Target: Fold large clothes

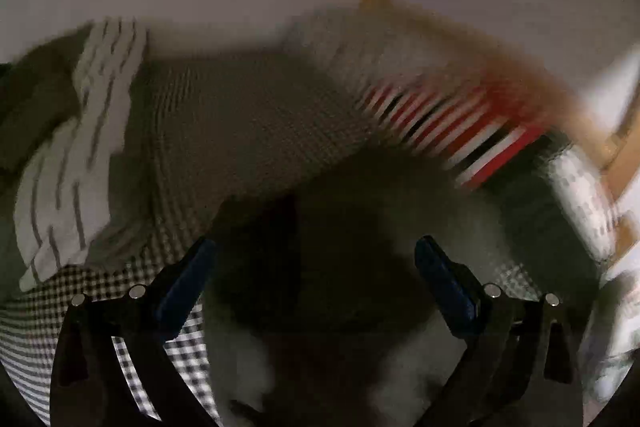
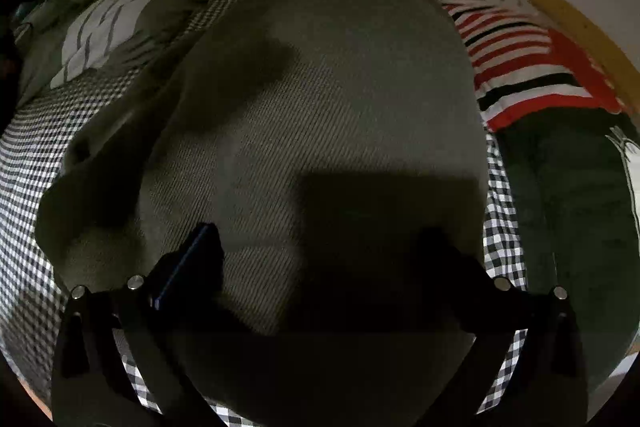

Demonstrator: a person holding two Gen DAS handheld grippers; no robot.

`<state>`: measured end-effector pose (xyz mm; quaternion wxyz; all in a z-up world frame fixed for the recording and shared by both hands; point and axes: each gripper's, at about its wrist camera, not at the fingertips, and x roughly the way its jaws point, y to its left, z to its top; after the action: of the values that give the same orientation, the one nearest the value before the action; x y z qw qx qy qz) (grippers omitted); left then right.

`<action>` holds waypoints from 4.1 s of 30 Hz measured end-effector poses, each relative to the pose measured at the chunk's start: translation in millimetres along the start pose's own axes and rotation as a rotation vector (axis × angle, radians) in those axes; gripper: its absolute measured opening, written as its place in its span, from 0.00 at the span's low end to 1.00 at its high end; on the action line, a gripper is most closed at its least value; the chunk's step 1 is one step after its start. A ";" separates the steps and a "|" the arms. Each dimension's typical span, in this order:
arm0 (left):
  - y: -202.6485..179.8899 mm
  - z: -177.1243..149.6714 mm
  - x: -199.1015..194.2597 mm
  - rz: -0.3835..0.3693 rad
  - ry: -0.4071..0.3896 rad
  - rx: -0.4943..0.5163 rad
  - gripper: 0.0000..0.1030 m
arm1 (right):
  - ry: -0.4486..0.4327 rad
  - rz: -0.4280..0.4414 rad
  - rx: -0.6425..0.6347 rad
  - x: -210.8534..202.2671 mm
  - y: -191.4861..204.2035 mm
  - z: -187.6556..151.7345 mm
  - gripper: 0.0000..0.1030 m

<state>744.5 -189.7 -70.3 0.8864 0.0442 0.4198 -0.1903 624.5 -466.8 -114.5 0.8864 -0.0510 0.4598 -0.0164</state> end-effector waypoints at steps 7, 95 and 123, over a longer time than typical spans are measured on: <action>26.3 -35.3 77.7 -0.176 0.118 -0.119 0.96 | -0.071 -0.017 0.019 2.2 12.0 -1.3 0.98; -60.0 -387.0 -428.8 0.175 -0.083 0.004 0.96 | -0.220 -0.070 0.176 -455.6 155.9 -313.7 0.97; -63.4 -390.9 -419.2 0.206 -0.063 0.018 0.96 | -0.204 -0.071 0.180 -449.3 158.0 -319.3 0.97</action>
<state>195.4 -29.4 2.2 0.9136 0.0891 0.3832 -0.1032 101.7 -299.6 51.6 0.9285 0.0112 0.3617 -0.0838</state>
